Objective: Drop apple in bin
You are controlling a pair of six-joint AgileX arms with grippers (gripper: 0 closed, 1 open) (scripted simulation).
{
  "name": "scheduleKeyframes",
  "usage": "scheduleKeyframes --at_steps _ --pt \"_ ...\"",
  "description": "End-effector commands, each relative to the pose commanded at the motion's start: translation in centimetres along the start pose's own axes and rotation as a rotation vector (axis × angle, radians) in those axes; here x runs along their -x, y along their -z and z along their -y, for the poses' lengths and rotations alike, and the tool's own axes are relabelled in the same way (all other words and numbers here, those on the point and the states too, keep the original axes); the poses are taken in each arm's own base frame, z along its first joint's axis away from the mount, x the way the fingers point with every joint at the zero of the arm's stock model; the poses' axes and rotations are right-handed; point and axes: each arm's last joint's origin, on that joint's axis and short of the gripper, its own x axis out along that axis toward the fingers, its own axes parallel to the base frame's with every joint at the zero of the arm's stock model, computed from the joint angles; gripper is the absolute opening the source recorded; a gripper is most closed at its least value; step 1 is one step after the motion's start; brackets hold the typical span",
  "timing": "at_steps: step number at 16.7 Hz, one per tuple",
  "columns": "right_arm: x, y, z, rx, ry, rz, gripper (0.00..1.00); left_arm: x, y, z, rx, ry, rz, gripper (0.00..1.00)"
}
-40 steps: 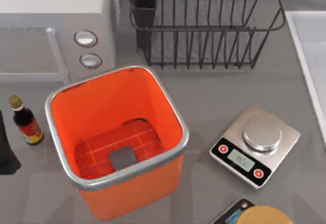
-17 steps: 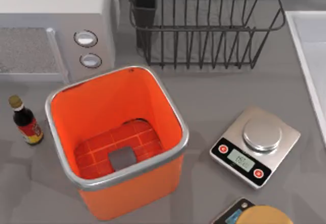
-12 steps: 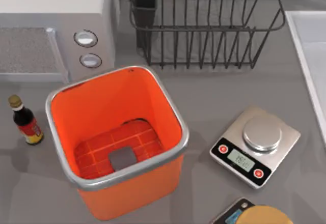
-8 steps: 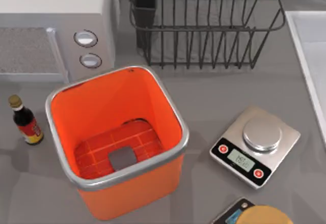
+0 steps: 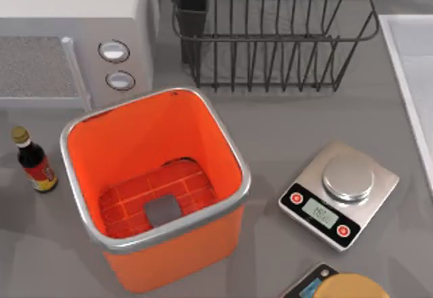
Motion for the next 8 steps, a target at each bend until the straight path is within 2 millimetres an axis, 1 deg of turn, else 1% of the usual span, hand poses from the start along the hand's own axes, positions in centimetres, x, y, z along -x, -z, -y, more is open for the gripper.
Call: scheduleKeyframes --at_steps 2,4,8 --pt "0.0 0.0 0.0 0.000 0.000 0.000 1.00 -1.8 -0.2 0.1 0.001 0.001 -0.002 1.00" --pt "0.0 0.0 0.0 0.000 0.000 0.000 1.00 -2.9 -0.6 0.3 0.000 0.000 -0.001 1.00" --pt "0.0 0.0 0.0 0.000 0.000 0.000 1.00 -3.1 -0.8 0.4 -0.001 0.000 0.001 1.00"
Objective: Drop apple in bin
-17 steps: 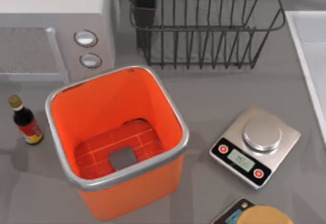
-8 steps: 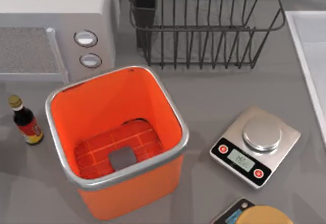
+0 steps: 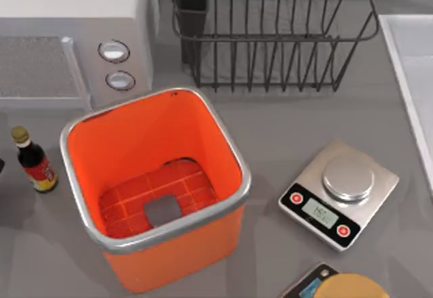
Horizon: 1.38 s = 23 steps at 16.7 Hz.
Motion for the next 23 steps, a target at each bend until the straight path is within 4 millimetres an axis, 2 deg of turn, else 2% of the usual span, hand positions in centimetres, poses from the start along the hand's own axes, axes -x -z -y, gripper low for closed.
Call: scheduleKeyframes --at_steps 13,21,23 --pt "0.00 0.00 0.00 0.000 0.000 0.000 1.00 0.00 0.00 0.00 0.000 0.000 0.000 0.02" --pt "0.00 0.00 0.00 0.000 0.000 0.000 1.00 0.00 0.00 0.00 0.000 0.000 0.000 0.00" --pt "0.00 0.00 0.00 0.000 0.000 0.000 1.00 0.80 0.19 0.02 0.006 0.001 0.009 0.00"
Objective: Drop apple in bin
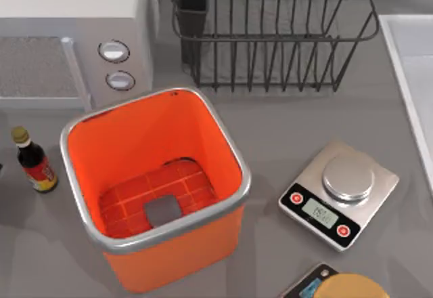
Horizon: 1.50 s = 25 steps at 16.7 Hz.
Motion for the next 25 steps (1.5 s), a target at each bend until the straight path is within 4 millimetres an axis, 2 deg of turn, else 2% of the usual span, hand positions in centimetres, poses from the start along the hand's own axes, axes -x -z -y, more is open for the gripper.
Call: scheduleKeyframes --at_steps 4,7,11,13,15,18,25 --pt "0.0 0.0 0.0 0.000 0.000 0.000 1.00 1.0 0.9 1.0 -0.005 0.003 -0.053 0.00" --pt "0.0 0.0 0.0 0.000 0.000 0.000 1.00 3.0 1.8 1.9 -0.013 0.020 -0.117 0.00" --pt "0.0 0.0 0.0 0.000 0.000 0.000 1.00 8.4 1.6 2.1 -0.033 0.022 -0.129 0.00" --pt "0.0 0.0 0.0 0.000 0.000 0.000 1.00 11.7 1.1 1.7 -0.037 0.008 -0.083 0.00" --pt "0.0 0.0 0.0 0.000 0.000 0.000 1.00 14.1 0.6 1.0 -0.025 -0.003 -0.030 0.00" --pt "0.0 0.0 0.0 0.000 0.000 0.000 1.00 15.0 0.0 0.0 -0.001 0.001 0.000 0.00" --pt "0.0 0.0 0.0 0.000 0.000 0.000 1.00 15.1 -0.3 0.5 0.010 0.002 0.007 0.00"
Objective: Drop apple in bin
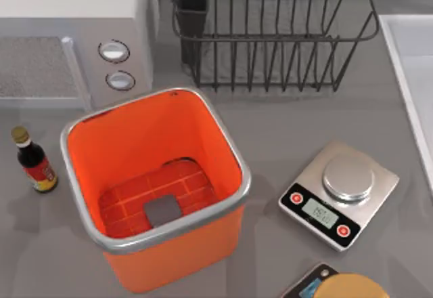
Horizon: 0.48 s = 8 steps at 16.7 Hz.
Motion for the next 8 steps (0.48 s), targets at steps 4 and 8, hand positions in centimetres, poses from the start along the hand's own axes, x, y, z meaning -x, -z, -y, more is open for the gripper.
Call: scheduleKeyframes --at_steps 4,8 --pt "0.0 0.0 0.0 0.000 0.000 0.000 1.00 0.6 -1.3 2.4 0.104 0.020 0.020 0.00" --pt "0.0 0.0 0.0 0.000 0.000 0.000 1.00 1.2 -3.0 6.6 0.327 0.051 0.024 0.00"
